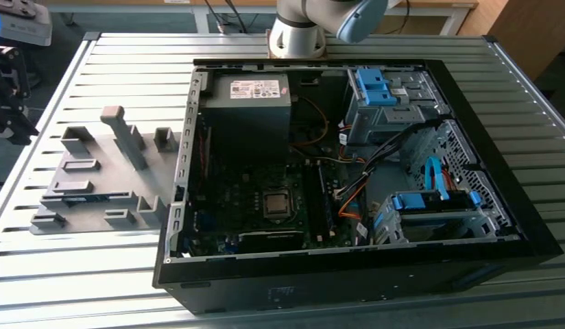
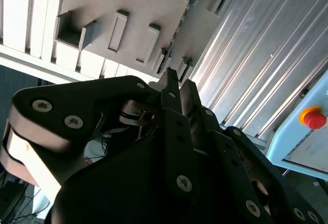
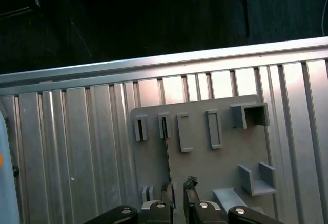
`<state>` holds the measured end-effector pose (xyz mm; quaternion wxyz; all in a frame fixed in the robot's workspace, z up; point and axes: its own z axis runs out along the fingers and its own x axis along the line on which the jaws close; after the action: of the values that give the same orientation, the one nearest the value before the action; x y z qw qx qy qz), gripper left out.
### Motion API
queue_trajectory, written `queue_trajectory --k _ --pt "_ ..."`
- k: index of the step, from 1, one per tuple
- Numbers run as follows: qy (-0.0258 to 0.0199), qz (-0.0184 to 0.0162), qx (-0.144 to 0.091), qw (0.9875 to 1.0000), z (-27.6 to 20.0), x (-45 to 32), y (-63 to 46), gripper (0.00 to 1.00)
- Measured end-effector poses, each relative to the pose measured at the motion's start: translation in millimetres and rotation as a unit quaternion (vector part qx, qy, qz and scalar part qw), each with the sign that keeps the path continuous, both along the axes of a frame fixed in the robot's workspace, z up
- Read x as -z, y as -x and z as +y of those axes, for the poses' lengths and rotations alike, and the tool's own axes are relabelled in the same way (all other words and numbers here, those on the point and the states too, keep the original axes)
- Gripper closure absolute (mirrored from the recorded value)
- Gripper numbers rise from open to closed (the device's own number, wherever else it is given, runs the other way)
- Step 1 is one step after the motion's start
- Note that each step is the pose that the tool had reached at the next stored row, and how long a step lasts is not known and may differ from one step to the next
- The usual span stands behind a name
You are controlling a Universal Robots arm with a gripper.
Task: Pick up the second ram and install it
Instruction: 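Pick up the second ram and move it above second insertion slot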
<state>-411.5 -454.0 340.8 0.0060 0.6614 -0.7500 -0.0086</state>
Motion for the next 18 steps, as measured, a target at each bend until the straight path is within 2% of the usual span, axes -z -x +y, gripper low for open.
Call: queue_trajectory --k 6,8,10,13,18 --pt "-0.0006 -0.0005 -0.019 0.9998 -0.9 4.7 0.1 0.76" --pt "-0.0012 -0.0027 -0.02 0.9998 -1.1 6.4 0.1 0.76" --pt "-0.0037 -0.0052 -0.02 0.9998 -1.2 8.1 0.1 0.76" --pt "-0.0087 -0.006 -0.019 0.9998 -1.2 11.2 0.1 0.76" --pt "-0.0091 -0.006 -0.009 0.9999 -1.3 21.3 0.0 0.76"
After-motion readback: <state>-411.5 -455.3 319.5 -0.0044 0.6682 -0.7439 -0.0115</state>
